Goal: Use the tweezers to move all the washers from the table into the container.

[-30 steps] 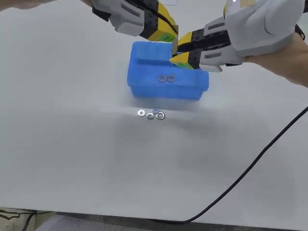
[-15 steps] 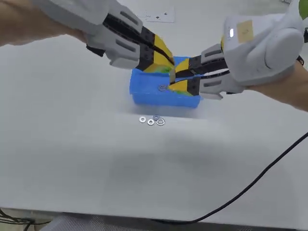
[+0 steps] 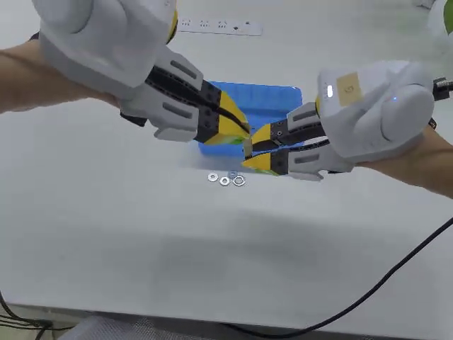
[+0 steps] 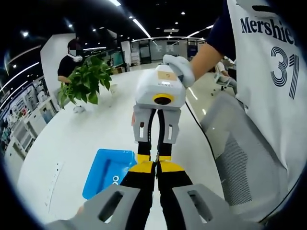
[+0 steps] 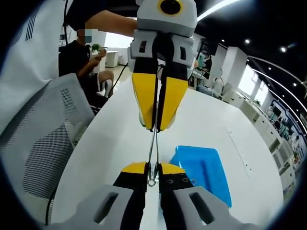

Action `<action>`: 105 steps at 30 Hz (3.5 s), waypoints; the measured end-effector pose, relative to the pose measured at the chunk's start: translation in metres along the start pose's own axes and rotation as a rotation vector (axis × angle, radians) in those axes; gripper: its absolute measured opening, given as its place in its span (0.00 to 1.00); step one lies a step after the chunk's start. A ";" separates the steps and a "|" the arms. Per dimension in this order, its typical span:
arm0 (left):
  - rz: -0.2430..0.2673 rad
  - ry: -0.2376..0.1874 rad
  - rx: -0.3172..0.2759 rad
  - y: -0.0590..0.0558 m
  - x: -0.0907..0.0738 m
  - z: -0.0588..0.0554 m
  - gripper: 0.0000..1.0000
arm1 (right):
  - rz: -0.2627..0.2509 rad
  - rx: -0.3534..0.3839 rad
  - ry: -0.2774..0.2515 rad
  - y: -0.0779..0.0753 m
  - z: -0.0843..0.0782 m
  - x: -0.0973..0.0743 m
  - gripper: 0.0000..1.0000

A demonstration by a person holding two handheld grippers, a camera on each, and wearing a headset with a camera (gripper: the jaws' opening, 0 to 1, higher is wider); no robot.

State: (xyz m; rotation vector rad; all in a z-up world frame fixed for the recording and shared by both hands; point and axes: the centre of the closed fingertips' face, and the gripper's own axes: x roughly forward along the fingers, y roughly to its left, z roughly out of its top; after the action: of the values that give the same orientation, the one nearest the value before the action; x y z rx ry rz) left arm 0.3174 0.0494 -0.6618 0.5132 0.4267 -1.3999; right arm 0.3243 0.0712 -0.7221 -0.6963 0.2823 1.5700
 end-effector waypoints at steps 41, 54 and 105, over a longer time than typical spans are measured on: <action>0.013 -0.054 -0.008 -0.002 0.006 0.001 0.05 | 0.037 0.029 0.013 0.006 -0.002 0.010 0.08; 0.016 -0.039 -0.021 -0.006 0.012 -0.020 0.05 | 0.019 0.061 0.043 0.014 -0.021 0.025 0.11; -0.010 -0.002 -0.070 0.018 0.028 -0.042 0.05 | 0.024 0.132 0.016 -0.002 -0.039 0.036 0.10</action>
State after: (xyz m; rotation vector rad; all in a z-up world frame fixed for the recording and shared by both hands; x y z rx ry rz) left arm 0.3391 0.0522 -0.7103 0.4530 0.4754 -1.3896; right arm 0.3372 0.0790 -0.7731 -0.6045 0.4040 1.5539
